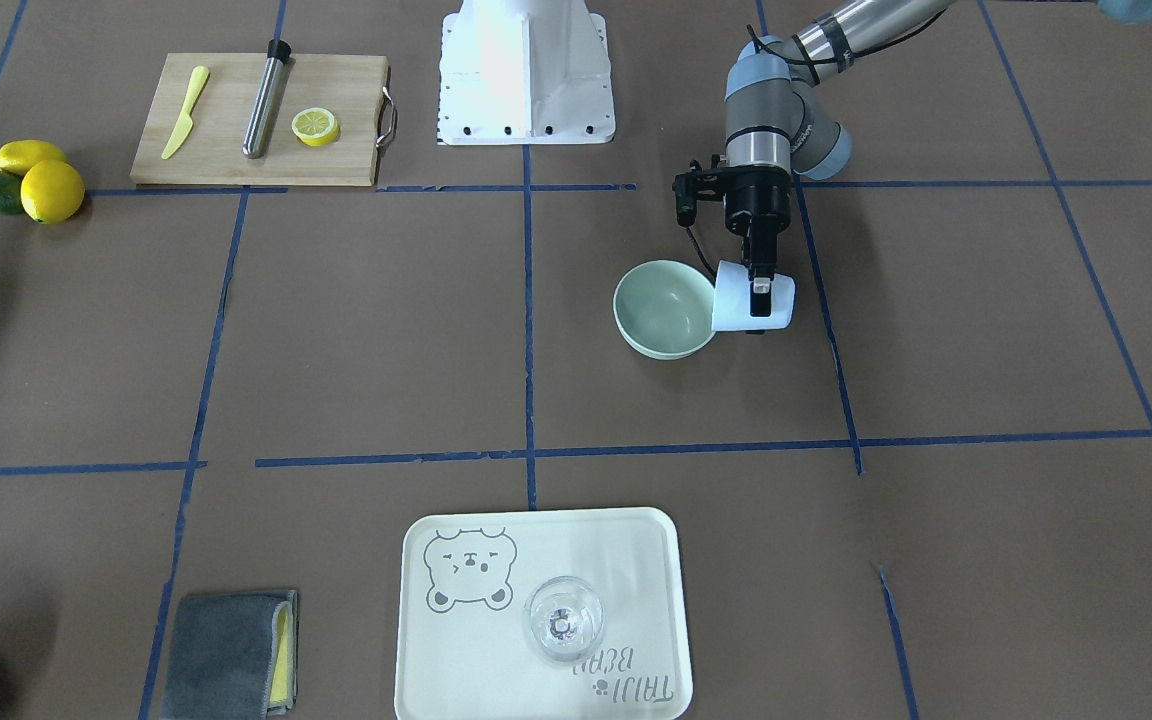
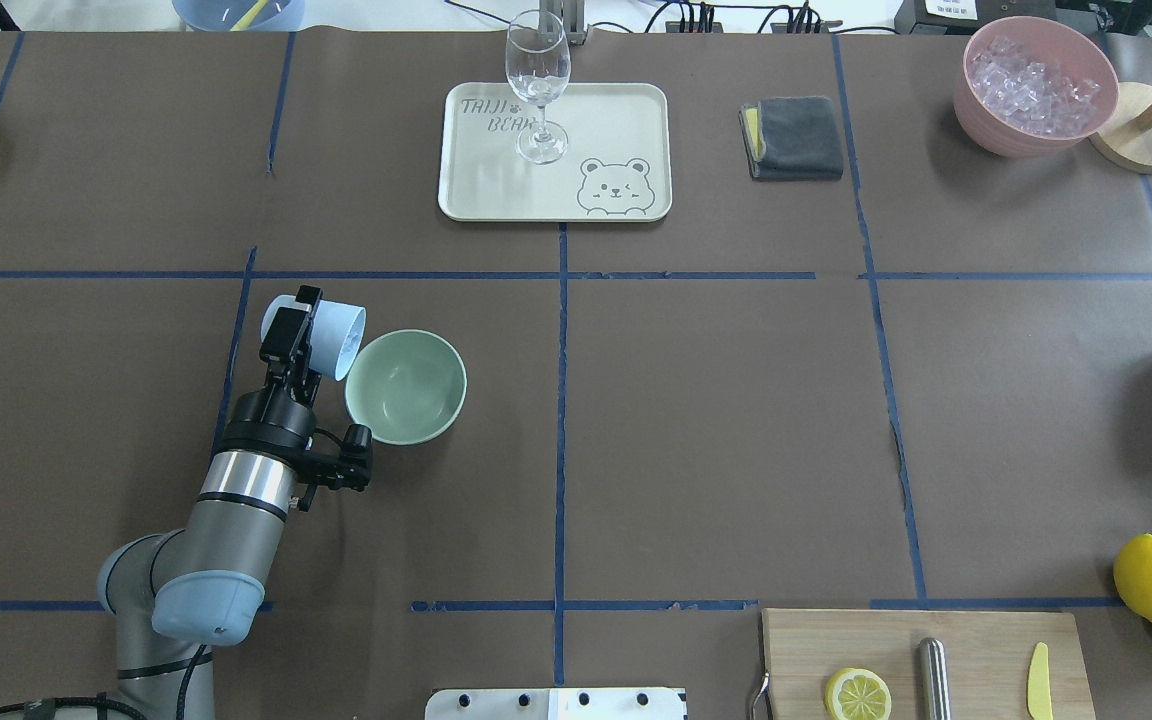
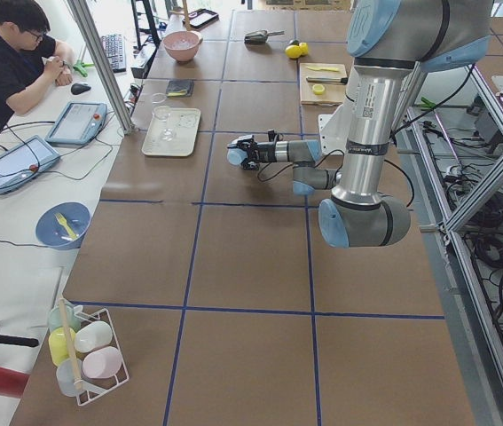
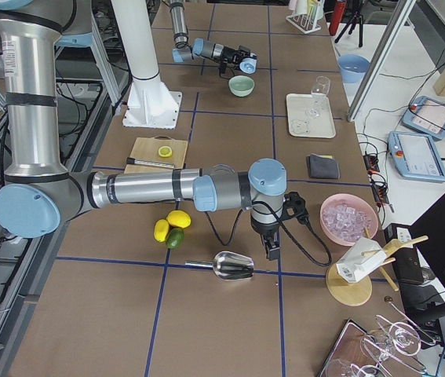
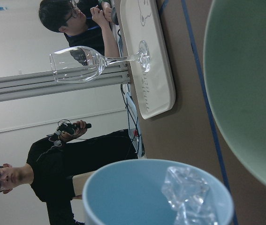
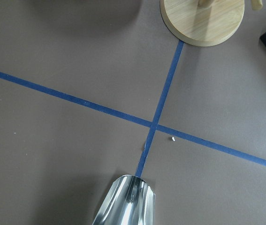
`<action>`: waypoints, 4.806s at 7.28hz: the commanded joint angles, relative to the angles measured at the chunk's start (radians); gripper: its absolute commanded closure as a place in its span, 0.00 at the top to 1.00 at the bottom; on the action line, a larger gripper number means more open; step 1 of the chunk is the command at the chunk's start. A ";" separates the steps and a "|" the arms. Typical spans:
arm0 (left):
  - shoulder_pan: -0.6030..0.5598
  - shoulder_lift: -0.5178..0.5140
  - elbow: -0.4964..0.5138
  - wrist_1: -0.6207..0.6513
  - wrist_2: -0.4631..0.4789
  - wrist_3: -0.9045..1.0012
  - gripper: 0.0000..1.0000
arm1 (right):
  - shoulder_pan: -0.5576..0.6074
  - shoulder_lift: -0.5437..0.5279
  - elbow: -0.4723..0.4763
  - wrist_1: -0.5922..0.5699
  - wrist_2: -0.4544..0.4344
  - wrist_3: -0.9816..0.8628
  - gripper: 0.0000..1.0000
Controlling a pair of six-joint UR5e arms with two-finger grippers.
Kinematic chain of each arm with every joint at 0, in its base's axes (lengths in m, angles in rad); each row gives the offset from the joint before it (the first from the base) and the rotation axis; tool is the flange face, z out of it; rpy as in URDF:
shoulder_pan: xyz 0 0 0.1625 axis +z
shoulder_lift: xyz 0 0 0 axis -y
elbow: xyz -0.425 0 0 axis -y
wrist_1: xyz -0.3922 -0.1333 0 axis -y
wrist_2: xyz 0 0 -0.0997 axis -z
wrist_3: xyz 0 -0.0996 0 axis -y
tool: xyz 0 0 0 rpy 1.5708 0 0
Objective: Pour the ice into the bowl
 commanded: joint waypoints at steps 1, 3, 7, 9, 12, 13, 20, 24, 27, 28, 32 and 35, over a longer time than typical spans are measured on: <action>0.004 0.000 -0.001 -0.001 0.007 0.014 0.00 | 0.000 0.000 -0.001 0.002 0.000 0.005 1.00; 0.004 0.001 -0.001 -0.001 0.007 0.072 0.00 | 0.000 0.000 0.000 0.002 0.000 0.005 1.00; 0.013 -0.008 -0.004 -0.004 0.035 0.160 0.00 | 0.002 0.000 0.000 0.002 0.000 0.008 1.00; 0.018 -0.008 -0.004 -0.004 0.035 0.160 0.00 | 0.002 0.000 0.000 0.002 0.000 0.008 1.00; 0.018 -0.008 -0.003 -0.004 0.035 0.160 0.00 | 0.002 0.000 0.000 0.002 0.000 0.008 1.00; 0.018 -0.006 -0.010 -0.019 0.035 0.158 0.00 | 0.002 0.000 0.000 0.002 0.000 0.008 1.00; 0.117 0.006 -0.037 -0.563 -0.042 -0.452 0.00 | 0.006 0.000 0.002 0.002 0.002 0.009 1.00; 0.219 -0.043 -0.131 -0.602 -0.016 -1.231 0.00 | 0.009 0.003 0.003 0.002 0.002 0.009 1.00; 0.220 0.002 -0.175 -0.579 -0.010 -1.236 0.00 | 0.009 0.003 0.005 0.003 0.002 0.009 1.00; 0.217 0.054 -0.175 -0.579 -0.010 -1.239 0.00 | 0.009 0.003 0.005 0.003 0.002 0.009 1.00; 0.208 0.332 -0.175 -0.652 -0.067 -1.420 0.00 | 0.012 0.005 0.007 0.003 0.002 0.008 1.00; 0.063 0.651 -0.173 -0.832 -0.471 -1.285 0.00 | 0.014 0.005 0.008 0.003 0.002 0.008 1.00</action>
